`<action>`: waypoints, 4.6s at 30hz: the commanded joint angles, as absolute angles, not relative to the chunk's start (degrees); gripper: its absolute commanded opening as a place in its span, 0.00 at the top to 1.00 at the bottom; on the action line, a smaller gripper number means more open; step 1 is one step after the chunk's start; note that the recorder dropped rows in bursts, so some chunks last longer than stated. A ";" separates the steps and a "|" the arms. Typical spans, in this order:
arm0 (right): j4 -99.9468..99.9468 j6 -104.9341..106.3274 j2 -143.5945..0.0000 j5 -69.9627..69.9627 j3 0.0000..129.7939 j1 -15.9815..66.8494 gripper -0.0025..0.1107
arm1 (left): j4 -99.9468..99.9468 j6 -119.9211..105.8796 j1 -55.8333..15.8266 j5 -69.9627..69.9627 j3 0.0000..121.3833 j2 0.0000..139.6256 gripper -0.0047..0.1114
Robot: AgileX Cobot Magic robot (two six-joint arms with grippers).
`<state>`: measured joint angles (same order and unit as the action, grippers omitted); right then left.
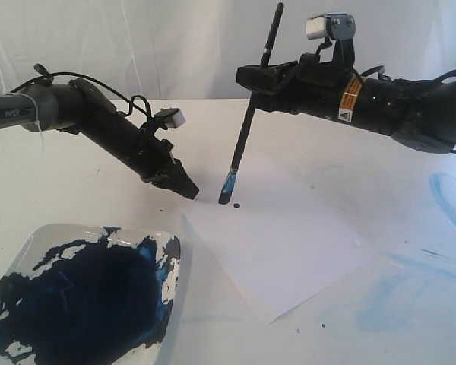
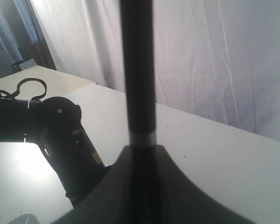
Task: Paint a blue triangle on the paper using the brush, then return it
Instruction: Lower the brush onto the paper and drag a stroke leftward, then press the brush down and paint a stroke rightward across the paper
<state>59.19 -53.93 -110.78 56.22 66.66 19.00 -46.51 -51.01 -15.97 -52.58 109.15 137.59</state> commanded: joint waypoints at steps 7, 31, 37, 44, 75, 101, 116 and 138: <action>58.65 -53.50 -112.76 56.60 66.67 18.68 0.98 | -46.91 -50.74 -16.04 -53.35 109.46 137.53 0.96; 55.67 -46.42 -112.76 52.27 66.67 11.99 0.98 | -46.91 -50.74 -16.04 -53.45 109.46 137.53 0.96; 55.67 -46.42 -112.65 52.84 66.67 10.94 0.98 | -46.91 -50.74 -16.04 -53.45 109.46 137.53 0.96; 55.67 -46.42 -110.74 60.01 66.67 10.92 0.98 | -46.91 -50.74 -16.04 -53.56 109.46 137.53 0.96; 39.79 -41.81 -99.10 19.97 66.67 33.44 0.98 | -46.91 -50.74 -16.04 -54.64 109.46 137.53 0.96; 29.94 -36.10 -104.91 17.59 66.67 33.56 0.98 | -46.91 -50.85 -16.04 -54.64 109.46 137.53 0.96; 30.38 -33.27 -103.41 8.83 66.67 33.56 0.98 | -46.91 -50.96 -16.04 -54.64 109.46 137.53 0.96; 31.68 -33.22 -100.06 -3.76 66.67 32.92 0.98 | -47.01 -50.96 -16.04 -54.85 109.46 137.53 0.96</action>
<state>30.25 -34.72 -100.60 -0.36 66.77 33.59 -46.51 -51.01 -15.97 -53.29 109.15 137.59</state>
